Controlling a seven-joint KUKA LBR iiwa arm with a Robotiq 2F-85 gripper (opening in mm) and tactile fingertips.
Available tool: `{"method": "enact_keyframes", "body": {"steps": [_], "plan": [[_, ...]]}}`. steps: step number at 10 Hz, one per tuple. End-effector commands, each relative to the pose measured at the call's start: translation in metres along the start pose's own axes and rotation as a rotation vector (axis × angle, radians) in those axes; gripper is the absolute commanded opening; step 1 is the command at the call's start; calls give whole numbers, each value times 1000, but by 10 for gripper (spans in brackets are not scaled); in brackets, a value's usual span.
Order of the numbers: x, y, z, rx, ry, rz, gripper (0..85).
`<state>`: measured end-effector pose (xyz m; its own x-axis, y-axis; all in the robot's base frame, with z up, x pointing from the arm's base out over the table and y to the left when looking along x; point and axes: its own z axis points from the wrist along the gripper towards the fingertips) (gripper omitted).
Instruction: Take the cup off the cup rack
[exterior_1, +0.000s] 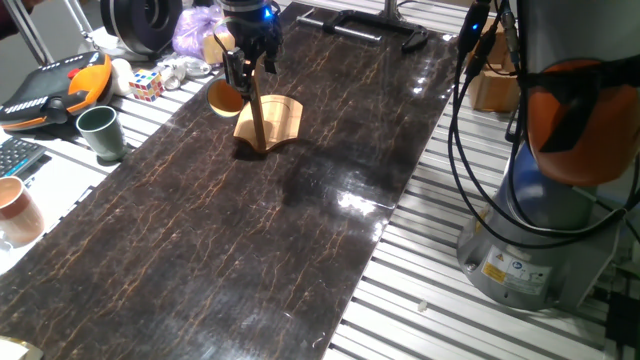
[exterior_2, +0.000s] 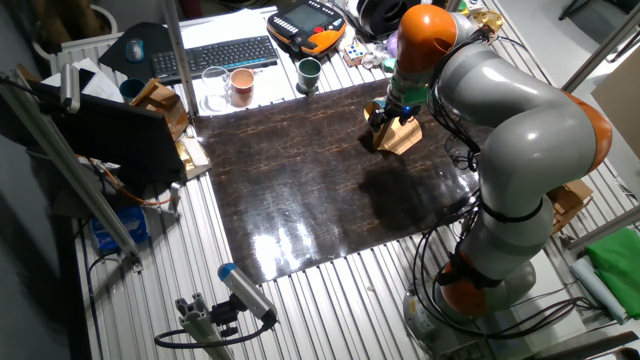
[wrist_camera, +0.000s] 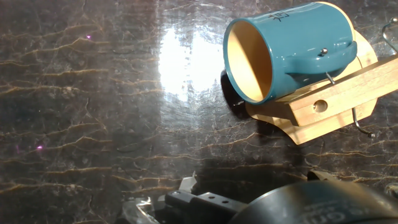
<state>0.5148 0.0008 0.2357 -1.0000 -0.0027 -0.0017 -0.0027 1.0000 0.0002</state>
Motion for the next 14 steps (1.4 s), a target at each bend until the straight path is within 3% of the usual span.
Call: {"method": "enact_keyframes", "body": {"steps": [1,11,14], "plan": [[0,0,0,34,-73,390,7],[-3,5,0,38,-70,415,7],[-11,8,4,42,-69,474,7]]}}
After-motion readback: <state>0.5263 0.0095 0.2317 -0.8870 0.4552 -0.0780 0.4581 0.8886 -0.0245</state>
